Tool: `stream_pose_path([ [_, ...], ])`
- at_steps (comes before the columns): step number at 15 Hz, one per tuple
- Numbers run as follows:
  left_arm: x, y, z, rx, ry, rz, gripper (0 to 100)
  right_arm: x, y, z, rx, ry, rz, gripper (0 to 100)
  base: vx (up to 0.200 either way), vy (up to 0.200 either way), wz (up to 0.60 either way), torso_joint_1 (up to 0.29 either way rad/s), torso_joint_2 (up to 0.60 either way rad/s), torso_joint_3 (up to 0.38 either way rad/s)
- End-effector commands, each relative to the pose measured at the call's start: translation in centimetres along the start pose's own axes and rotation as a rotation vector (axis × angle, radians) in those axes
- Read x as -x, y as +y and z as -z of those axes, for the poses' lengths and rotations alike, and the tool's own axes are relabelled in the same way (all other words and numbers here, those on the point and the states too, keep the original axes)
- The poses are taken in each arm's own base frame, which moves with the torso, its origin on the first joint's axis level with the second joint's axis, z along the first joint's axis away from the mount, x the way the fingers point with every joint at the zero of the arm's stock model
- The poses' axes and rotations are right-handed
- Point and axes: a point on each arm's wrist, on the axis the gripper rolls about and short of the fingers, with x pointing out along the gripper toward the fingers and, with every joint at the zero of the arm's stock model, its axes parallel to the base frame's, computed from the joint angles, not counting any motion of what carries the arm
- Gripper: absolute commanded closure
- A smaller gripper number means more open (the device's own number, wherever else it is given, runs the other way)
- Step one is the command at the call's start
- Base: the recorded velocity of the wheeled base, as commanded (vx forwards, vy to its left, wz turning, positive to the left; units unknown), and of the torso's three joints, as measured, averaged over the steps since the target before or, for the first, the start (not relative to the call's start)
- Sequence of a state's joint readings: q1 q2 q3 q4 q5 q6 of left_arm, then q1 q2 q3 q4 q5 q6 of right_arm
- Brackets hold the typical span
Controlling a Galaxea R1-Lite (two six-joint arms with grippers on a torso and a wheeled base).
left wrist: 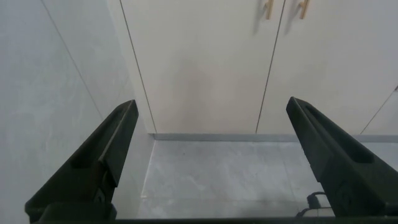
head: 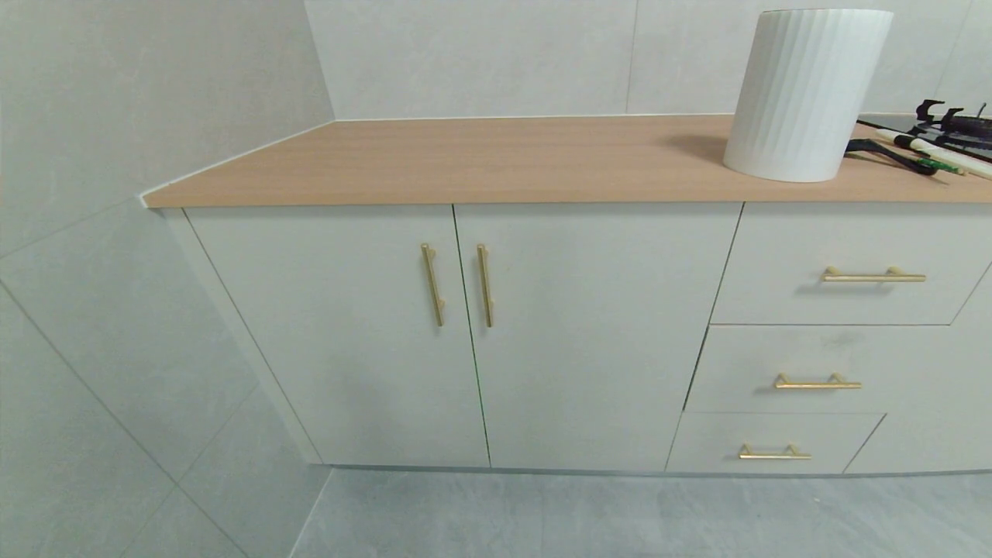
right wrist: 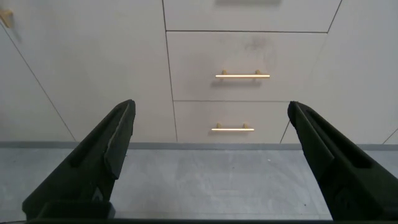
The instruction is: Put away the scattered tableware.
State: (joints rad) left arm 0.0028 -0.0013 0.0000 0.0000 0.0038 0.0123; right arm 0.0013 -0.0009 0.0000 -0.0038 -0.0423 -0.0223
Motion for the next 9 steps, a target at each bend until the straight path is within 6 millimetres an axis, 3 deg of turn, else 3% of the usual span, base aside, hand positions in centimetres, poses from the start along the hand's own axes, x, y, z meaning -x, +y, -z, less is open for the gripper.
stream_pose_path([
  [1, -0.01, 0.0, 0.0, 0.014, 0.001, -0.001, 0, -0.02, 0.0, 0.0, -0.001, 0.003, 0.0, 0, 0.0, 0.0, 0.0, 0.0, 0.0, 0.0],
  [8, -0.01, 0.0, 0.0, 0.011, 0.001, -0.001, 0, -0.02, 0.01, 0.02, 0.002, 0.005, -0.006, 0, 0.0, 0.0, 0.0, 0.0, 0.0, 0.0],
  [9, -0.01, 0.0, 0.0, 0.011, 0.001, -0.001, 0, -0.02, 0.01, 0.0, 0.002, 0.003, -0.006, 0, 0.0, -0.2, 0.0, -0.002, 0.01, 0.007],
])
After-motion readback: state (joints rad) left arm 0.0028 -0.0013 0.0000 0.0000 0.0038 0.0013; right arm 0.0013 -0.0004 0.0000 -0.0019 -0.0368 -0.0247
